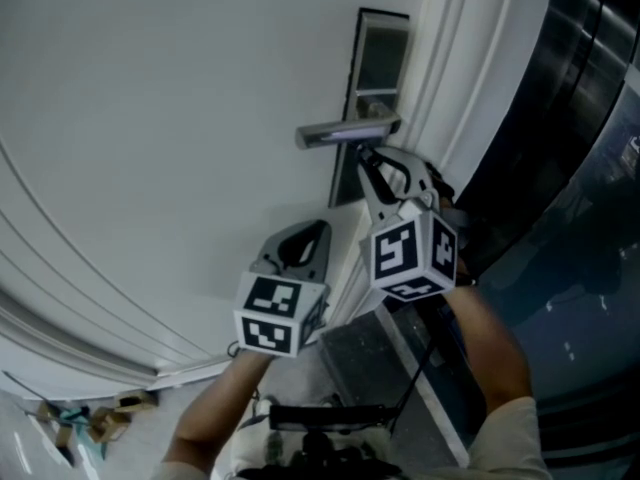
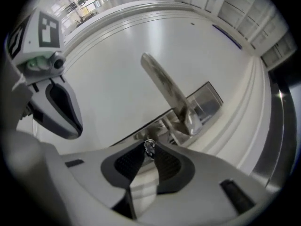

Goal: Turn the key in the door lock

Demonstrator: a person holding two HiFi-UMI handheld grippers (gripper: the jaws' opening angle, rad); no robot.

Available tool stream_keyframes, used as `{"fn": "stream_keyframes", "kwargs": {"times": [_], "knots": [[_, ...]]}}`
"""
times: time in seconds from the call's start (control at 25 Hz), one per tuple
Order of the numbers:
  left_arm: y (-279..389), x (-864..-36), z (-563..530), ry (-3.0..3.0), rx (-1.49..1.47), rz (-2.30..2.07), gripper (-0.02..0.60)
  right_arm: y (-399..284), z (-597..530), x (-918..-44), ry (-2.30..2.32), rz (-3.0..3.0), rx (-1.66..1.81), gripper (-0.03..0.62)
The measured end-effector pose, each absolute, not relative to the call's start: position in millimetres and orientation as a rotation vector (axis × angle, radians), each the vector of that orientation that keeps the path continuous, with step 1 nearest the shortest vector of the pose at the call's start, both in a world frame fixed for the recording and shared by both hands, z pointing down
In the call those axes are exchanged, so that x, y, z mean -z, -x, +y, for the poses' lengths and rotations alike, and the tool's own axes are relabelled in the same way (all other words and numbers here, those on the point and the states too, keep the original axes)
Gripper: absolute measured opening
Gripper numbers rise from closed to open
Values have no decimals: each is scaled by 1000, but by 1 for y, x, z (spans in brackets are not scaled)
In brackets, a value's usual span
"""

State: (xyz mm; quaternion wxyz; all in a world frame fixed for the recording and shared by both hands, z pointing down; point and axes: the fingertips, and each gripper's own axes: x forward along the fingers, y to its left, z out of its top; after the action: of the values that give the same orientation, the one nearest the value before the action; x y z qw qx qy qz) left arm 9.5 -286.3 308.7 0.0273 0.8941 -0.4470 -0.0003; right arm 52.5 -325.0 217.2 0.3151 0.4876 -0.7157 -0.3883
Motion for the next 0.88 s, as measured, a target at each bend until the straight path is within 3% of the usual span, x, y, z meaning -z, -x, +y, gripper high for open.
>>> {"fn": "stream_keyframes", "kwargs": {"times": [0.16,0.28,0.52,0.88], "knots": [[-11,-309,-287,-2764,1,-1374,21,-53,-325,-213,-1345,-2095,837,74],[-12,-309,-286,-2766,-3,-1371,21,-55,-325,-209,-1390,-2256,671,20],[-12,-309,-287,-2769,-5,-1373,21,-61,-327,-206,-1468,-2426,479,20],[-14,-310,-286,-2770,-6,-1370,21,-69,-329,-203,-1502,-2798,-77,28]]}}
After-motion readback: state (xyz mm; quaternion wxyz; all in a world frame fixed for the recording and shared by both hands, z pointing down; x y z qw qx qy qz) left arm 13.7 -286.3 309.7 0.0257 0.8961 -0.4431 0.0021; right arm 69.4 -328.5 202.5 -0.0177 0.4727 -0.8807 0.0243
